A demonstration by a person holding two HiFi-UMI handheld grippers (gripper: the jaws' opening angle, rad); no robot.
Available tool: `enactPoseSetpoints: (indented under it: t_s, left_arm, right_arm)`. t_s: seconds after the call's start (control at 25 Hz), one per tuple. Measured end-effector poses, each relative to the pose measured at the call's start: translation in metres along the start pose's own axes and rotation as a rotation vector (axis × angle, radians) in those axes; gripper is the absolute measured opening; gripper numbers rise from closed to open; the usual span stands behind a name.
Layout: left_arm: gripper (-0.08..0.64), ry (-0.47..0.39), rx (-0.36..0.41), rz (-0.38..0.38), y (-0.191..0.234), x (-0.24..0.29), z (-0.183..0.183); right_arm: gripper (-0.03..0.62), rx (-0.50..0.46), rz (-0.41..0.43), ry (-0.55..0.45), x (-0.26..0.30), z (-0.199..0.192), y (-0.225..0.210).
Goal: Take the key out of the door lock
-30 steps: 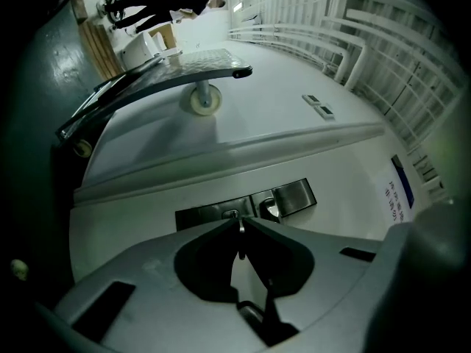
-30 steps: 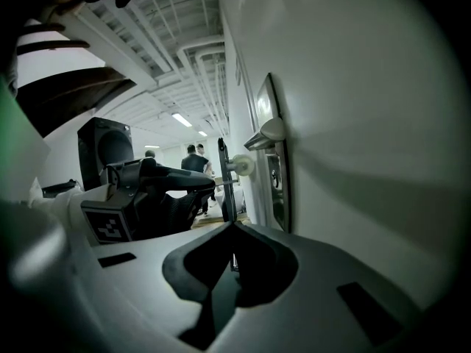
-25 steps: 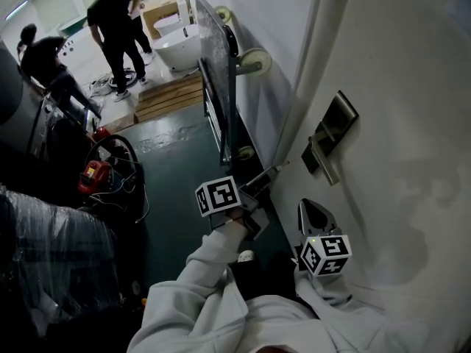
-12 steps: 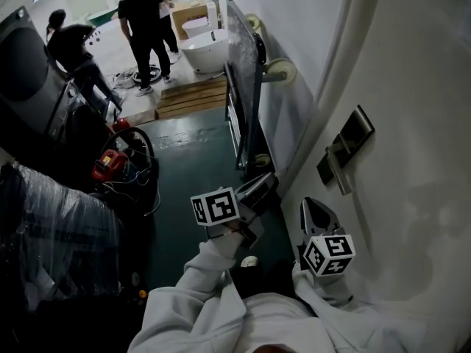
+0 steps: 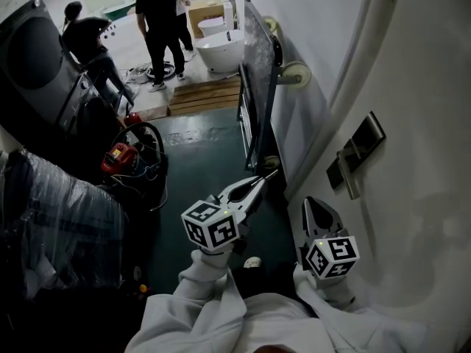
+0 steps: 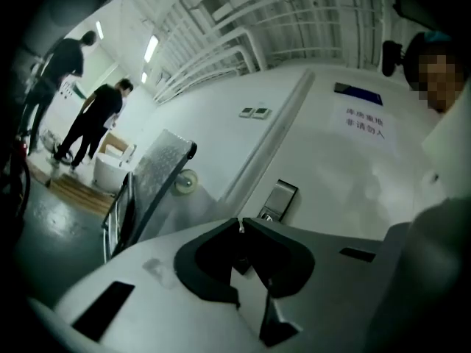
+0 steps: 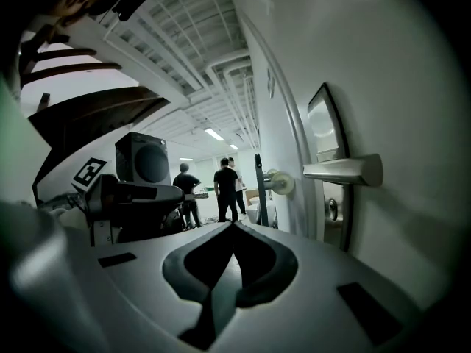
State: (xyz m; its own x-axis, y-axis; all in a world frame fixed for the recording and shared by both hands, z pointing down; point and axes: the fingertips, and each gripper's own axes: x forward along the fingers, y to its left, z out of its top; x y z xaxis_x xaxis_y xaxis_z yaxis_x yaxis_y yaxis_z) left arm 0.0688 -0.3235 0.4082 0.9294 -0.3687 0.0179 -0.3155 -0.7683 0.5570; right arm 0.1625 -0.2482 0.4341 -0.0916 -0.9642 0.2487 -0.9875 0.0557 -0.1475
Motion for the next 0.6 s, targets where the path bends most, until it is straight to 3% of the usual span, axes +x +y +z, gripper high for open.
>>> enactPoseSetpoints:
  t_s: [0.12,0.24,0.48,0.6]
  left_arm:
    - [0.026,0.020,0.142,0.029,-0.003,-0.010,0.001]
    - [0.026,0.046,0.234,0.049,-0.004,-0.015,-0.005]
    - [0.027,0.081,0.359,0.096,-0.001,-0.026,-0.030]
    - [0.026,0.086,0.381,0.111,0.001,-0.031,-0.038]
  right_arm:
    - [0.052,-0.003,0.002,-0.008,0.000,0.002,0.000]
    - [0.052,0.000,0.000,-0.009,-0.001,0.001,-0.001]
    - [0.052,-0.004,0.011,-0.009,-0.004,-0.003,0.001]
    - [0.051,-0.014,0.020,-0.001,-0.004,-0.005,0.004]
